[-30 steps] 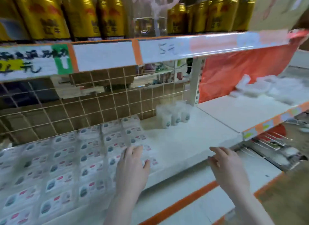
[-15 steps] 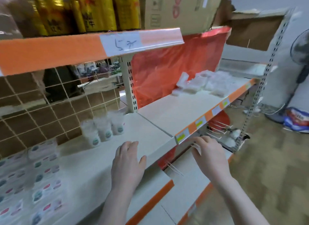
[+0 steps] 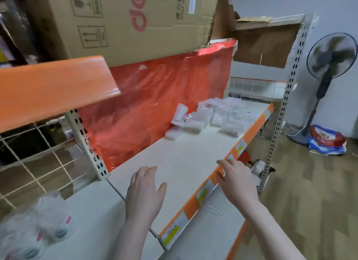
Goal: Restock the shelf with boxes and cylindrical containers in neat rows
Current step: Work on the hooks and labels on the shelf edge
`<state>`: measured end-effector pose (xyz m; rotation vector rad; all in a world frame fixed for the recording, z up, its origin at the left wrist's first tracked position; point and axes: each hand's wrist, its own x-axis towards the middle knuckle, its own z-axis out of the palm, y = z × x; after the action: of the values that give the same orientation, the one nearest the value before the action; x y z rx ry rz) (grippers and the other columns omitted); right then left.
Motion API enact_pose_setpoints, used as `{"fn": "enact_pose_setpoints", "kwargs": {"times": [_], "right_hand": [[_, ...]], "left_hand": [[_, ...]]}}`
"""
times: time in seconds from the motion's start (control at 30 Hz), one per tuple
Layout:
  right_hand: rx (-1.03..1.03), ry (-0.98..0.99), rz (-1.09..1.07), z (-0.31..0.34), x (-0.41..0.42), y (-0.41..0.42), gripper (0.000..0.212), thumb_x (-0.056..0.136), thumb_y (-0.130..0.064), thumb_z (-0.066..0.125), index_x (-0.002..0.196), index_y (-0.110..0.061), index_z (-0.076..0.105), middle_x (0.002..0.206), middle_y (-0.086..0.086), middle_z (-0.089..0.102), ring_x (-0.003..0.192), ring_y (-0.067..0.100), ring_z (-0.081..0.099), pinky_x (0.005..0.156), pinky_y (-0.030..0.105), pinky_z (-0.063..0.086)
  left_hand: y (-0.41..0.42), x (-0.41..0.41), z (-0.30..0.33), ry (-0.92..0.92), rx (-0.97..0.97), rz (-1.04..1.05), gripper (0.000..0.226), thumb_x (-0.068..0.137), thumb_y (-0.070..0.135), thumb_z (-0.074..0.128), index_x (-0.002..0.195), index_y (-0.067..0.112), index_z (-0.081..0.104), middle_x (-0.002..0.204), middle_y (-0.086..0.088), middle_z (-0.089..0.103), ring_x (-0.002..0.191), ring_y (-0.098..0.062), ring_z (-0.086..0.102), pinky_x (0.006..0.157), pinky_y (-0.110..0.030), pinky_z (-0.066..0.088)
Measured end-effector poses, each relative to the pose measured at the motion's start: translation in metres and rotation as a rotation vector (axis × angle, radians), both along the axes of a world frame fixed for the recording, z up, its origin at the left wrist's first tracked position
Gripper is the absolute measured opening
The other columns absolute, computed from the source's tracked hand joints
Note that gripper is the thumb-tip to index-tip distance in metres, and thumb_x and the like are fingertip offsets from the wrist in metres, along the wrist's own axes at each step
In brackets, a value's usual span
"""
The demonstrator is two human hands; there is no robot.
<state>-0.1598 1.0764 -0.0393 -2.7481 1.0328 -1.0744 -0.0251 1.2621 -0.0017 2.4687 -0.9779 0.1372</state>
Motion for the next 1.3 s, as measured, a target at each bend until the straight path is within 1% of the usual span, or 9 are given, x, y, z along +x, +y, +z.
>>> {"fn": "enact_pose_setpoints", "kwargs": {"times": [0.17,0.37,0.5,0.63,0.8,0.93,1.07,1.2,1.3], "right_hand": [[0.062,-0.027,0.086,-0.011,0.027,-0.071,0.033,0.058,-0.009,0.083,0.088,-0.008,0.071,0.076,0.011,0.065,0.065,0.035,0.062,0.057,0.039,0.052],[0.036,-0.052,0.225,-0.019,0.067,-0.180,0.033,0.061,-0.009,0.082,0.092,-0.009,0.070,0.083,0.010,0.067,0.072,0.036,0.062,0.064,0.041,0.052],[-0.006,-0.049,0.365,-0.015,0.081,-0.256,0.033,0.062,-0.008,0.081,0.092,-0.006,0.069,0.084,0.013,0.066,0.073,0.037,0.062,0.063,0.041,0.051],[-0.024,-0.025,0.430,-0.013,0.085,-0.310,0.026,0.067,-0.014,0.075,0.092,-0.007,0.069,0.082,0.012,0.065,0.073,0.036,0.061,0.064,0.041,0.051],[0.008,0.059,0.481,-0.022,0.085,-0.332,0.032,0.064,-0.027,0.061,0.089,-0.008,0.068,0.076,0.010,0.063,0.074,0.035,0.060,0.059,0.038,0.051],[0.054,0.113,0.516,-0.028,0.079,-0.336,0.054,0.054,-0.027,0.081,0.103,-0.011,0.067,0.082,0.008,0.063,0.076,0.034,0.059,0.060,0.038,0.051],[0.132,0.151,0.523,-0.031,0.072,-0.335,0.074,0.044,-0.028,0.088,0.113,-0.013,0.065,0.082,0.008,0.059,0.070,0.031,0.059,0.056,0.038,0.049],[0.163,0.154,0.542,-0.033,0.069,-0.339,0.071,0.050,-0.030,0.083,0.115,-0.012,0.063,0.085,0.007,0.060,0.076,0.030,0.060,0.062,0.037,0.051],[0.130,0.183,0.522,-0.027,0.074,-0.338,0.059,0.057,-0.040,0.066,0.109,-0.014,0.065,0.080,0.004,0.061,0.072,0.028,0.060,0.060,0.036,0.050]], "left_hand": [[-0.052,0.019,-0.005,-0.010,0.020,0.067,0.050,0.093,0.035,0.050,0.140,0.023,0.038,0.142,0.008,0.037,0.132,-0.013,0.030,0.104,-0.027,0.030],[-0.144,0.032,-0.025,0.012,-0.027,0.256,0.050,0.091,0.031,0.056,0.138,0.019,0.043,0.141,0.003,0.041,0.132,-0.016,0.032,0.106,-0.025,0.026],[-0.206,0.027,-0.035,0.055,-0.046,0.383,0.049,0.090,0.029,0.059,0.136,0.016,0.047,0.139,0.000,0.044,0.130,-0.018,0.035,0.106,-0.026,0.025],[-0.254,0.020,-0.034,0.071,-0.038,0.447,0.049,0.088,0.027,0.062,0.134,0.014,0.049,0.137,-0.003,0.047,0.130,-0.020,0.038,0.107,-0.027,0.025],[-0.286,0.018,-0.030,0.071,-0.032,0.520,0.048,0.086,0.024,0.064,0.131,0.011,0.052,0.134,-0.005,0.049,0.127,-0.023,0.041,0.104,-0.031,0.031],[-0.303,0.015,-0.033,0.098,-0.028,0.537,0.049,0.087,0.024,0.062,0.133,0.012,0.051,0.137,-0.004,0.047,0.129,-0.022,0.039,0.105,-0.030,0.030],[-0.315,0.012,-0.036,0.135,-0.030,0.508,0.050,0.089,0.026,0.059,0.136,0.016,0.047,0.140,-0.001,0.043,0.131,-0.019,0.036,0.106,-0.026,0.026],[-0.317,0.013,-0.039,0.142,-0.028,0.506,0.050,0.090,0.027,0.059,0.137,0.017,0.046,0.141,-0.001,0.042,0.131,-0.018,0.035,0.106,-0.026,0.026],[-0.314,0.015,-0.040,0.139,-0.033,0.512,0.049,0.089,0.026,0.060,0.136,0.016,0.047,0.140,-0.001,0.044,0.130,-0.018,0.037,0.105,-0.026,0.027]]}}
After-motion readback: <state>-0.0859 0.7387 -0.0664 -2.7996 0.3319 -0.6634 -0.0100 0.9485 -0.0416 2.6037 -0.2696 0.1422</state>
